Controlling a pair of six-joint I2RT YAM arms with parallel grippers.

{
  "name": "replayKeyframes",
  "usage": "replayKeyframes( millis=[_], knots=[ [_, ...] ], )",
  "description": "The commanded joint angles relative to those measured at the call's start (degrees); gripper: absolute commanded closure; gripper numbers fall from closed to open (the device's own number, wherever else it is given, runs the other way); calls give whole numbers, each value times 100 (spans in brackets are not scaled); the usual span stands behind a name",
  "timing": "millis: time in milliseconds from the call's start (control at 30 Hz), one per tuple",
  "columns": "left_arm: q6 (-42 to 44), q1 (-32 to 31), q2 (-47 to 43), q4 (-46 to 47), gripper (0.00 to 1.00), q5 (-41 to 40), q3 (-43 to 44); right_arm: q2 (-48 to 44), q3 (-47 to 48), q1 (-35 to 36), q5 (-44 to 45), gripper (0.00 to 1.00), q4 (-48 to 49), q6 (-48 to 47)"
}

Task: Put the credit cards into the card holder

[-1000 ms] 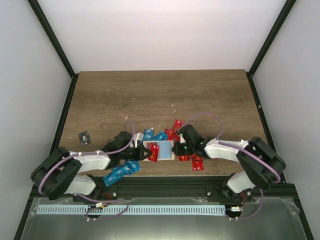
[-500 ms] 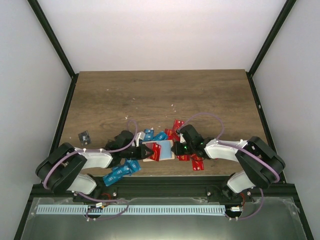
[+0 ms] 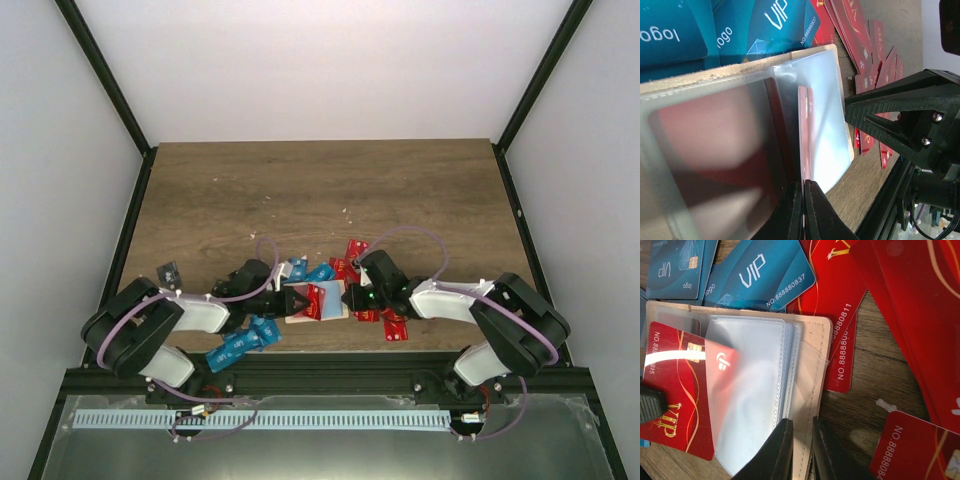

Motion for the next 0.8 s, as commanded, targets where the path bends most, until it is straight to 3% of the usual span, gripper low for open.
replayKeyframes(
  millis=[0,767],
  knots=[
    [65,18,176,50,96,-234,120,135,-216,17,-248,87,-121,38],
    [-111,0,206,212,96,-444,127,27,-635,23,-587,88,142,272]
  ],
)
